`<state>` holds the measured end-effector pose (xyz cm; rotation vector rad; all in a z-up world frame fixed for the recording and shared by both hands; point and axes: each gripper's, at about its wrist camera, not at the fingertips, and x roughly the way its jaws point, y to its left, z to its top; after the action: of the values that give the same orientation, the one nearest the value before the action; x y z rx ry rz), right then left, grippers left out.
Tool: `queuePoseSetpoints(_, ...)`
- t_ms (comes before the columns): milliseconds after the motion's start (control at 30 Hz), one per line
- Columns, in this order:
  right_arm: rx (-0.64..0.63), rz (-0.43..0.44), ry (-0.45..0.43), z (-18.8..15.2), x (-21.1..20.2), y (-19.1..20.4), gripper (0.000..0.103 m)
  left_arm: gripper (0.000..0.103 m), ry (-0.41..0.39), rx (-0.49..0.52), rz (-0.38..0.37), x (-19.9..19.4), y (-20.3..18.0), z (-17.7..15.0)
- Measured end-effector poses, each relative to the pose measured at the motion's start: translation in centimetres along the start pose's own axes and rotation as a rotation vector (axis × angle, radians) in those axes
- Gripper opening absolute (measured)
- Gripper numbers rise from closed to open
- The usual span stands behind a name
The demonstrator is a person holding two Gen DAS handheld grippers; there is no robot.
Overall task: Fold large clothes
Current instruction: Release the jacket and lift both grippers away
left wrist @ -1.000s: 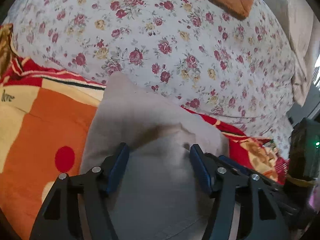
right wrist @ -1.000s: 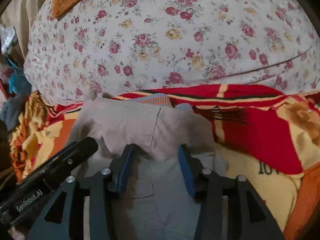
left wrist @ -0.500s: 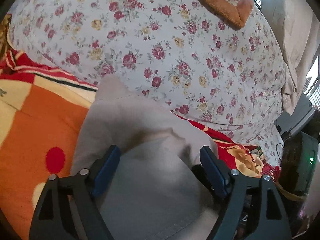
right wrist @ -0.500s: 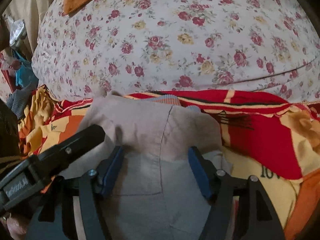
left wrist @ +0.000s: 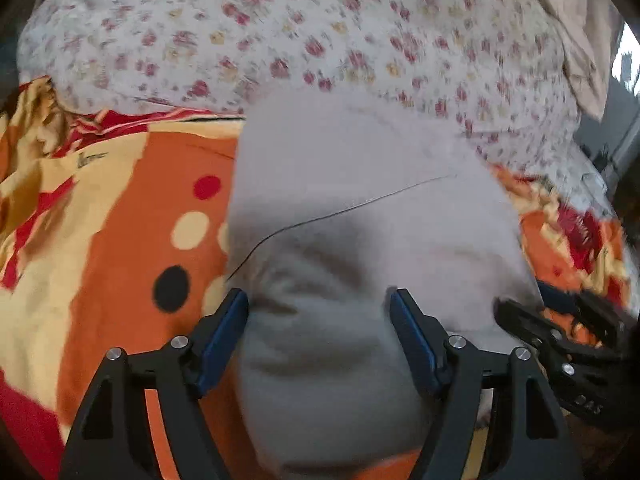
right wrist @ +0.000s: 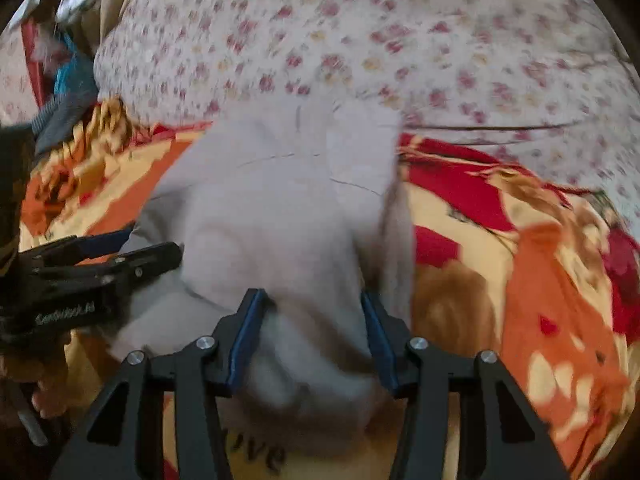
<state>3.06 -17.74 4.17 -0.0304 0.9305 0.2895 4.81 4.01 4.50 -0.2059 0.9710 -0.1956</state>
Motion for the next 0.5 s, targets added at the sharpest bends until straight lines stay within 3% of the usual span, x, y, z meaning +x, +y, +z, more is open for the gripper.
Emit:
queuePoseSetpoints(100,0.030,0.020,-0.110,-2.2,-4.5,-0.3,0.052,0.070,-0.045,-0.035,-0.030,-2.8,0.8,-1.8)
queuePoseSetpoints(300,0.041,-0.002,-0.183,-6.8,-9.2,1.0,0.053,0.071,-0.088,0.052,0.025,-5.8,-1.5,-7.6)
queuePoseSetpoints(367,0.021,-0.024,-0.200,-7.9,-10.1,2.1,0.059,0.081,-0.106,0.097,0.053,-6.3,-2.8,-9.1)
queuePoseSetpoints(433,-0.004,-0.065,-0.222,-8.9,-10.8,3.1,0.067,0.083,-0.088,0.144,0.099,-6.3,-4.1,-10.1)
queuePoseSetpoints(500,-0.013,-0.092,-0.231,-9.7,-11.3,3.6,0.068,0.083,-0.115,0.151,0.103,-7.0,-4.6,-10.7)
